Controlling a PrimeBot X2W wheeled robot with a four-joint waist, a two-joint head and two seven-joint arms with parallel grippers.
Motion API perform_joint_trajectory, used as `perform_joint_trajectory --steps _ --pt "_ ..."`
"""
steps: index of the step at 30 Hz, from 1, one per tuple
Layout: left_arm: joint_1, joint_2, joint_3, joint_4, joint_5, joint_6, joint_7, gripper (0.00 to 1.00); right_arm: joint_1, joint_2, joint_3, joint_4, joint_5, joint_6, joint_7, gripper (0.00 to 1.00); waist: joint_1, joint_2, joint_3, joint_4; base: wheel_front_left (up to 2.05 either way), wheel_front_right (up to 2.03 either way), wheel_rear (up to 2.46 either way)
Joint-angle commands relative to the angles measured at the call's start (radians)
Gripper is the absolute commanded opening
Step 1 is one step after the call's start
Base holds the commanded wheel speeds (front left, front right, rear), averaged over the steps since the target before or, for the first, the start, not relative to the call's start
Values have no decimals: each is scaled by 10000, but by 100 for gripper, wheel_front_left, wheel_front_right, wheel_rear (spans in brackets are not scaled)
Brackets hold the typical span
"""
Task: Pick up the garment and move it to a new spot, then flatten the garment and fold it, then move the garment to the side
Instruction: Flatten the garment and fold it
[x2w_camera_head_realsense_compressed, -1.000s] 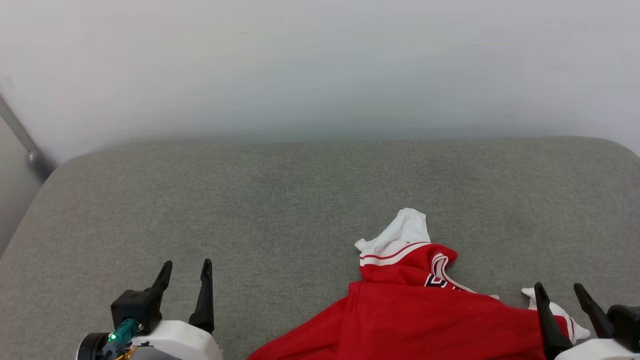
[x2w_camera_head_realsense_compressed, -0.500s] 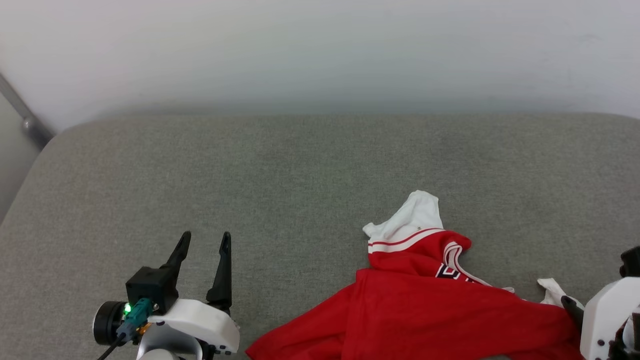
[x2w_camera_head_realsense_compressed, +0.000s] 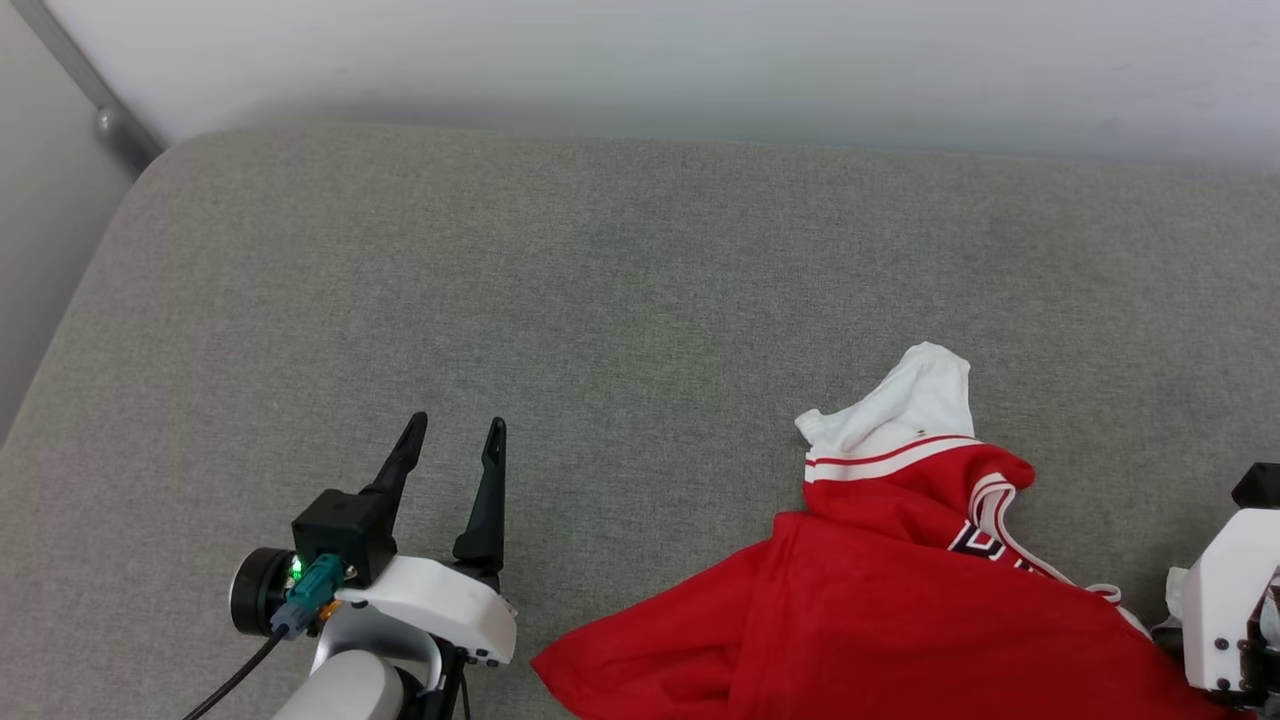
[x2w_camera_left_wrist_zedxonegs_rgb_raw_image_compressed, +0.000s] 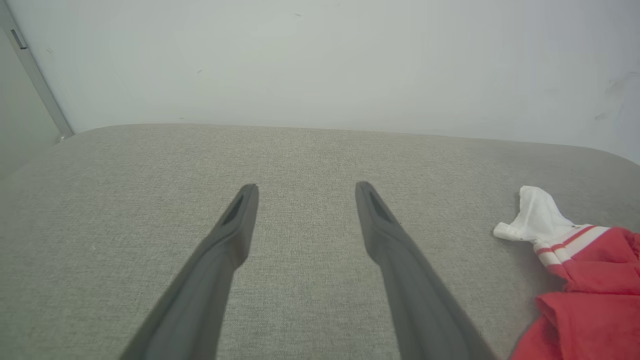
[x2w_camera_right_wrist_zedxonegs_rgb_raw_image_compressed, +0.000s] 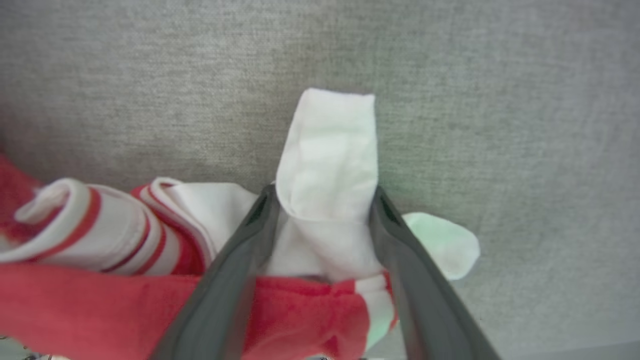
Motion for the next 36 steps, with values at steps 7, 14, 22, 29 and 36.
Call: perform_joint_trajectory --steps 7,14,22,29,36 --pt "10 -90 71 261 63 -103 -92 100 -575 -174 666 -568 6 -3 -644 0 0 0 -428 -55 0 0 0" --pt "337 -94 137 283 15 -2 -113 100 -1453 -259 1411 -1737 266 -5 -2034 0 0 0 -1027 -381 0 0 0" --pt "561 63 199 92 -32 71 -99 100 -1230 8 -524 -1581 500 -3 -3054 0 0 0 -1069 -805 0 0 0" --pt "273 351 231 -239 84 124 151 100 -748 82 -3126 186 992 -2 -4372 0 0 0 -310 -1087 0 0 0" --pt "24 703 351 -540 131 141 339 100 -1059 -61 -4157 3428 1362 -3 -7095 100 0 0 456 -1255 0 0 0"
